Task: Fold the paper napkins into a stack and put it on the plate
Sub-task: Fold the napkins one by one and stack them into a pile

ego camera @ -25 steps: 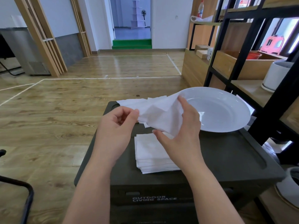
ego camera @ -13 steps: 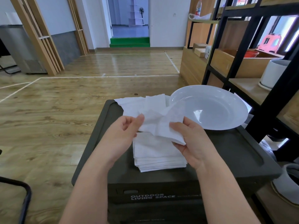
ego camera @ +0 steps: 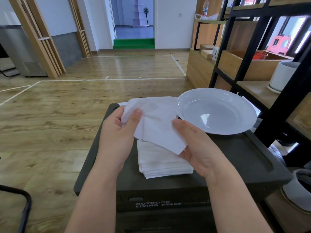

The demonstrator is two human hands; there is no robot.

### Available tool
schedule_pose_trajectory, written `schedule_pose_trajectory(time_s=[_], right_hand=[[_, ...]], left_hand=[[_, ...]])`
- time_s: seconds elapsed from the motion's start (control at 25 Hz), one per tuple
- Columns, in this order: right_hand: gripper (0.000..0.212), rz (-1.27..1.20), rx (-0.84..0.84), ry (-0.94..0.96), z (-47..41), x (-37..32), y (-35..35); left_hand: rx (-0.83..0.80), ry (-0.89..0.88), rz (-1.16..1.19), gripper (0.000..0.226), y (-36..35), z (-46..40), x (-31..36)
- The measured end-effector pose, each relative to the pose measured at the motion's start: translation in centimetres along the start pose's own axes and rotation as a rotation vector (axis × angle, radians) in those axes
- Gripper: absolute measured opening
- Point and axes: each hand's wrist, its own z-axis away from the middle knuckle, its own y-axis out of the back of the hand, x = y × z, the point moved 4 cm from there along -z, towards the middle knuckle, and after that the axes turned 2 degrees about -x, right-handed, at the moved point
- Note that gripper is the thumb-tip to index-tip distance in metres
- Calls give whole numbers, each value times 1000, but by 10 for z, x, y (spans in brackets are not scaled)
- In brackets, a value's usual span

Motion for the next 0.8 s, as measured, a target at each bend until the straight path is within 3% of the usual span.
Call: schedule_pose_trajectory(time_s=[0.16, 0.4, 0.52, 0.6, 0.72, 0.8], right_hand=[[21, -44, -91, -73, 2, 2, -8], [11, -113, -44, -31, 2, -2, -3], [39, -48, -167, -74, 7, -2, -7], [41, 13, -130, -17, 5, -3, -5], [23, 163, 25, 177, 2, -10, 3], [25, 288, 41, 297, 3, -14, 2]], left_hand=[[3, 12, -5, 22, -3, 2, 3], [50, 61, 64, 36, -3, 4, 6], [79, 44, 65, 35, -1, 4, 7], [109, 46, 81, 34, 0, 4, 8], [183, 57, 142, 34, 5, 4, 8], [223, 73, 200, 32, 7, 3, 7]])
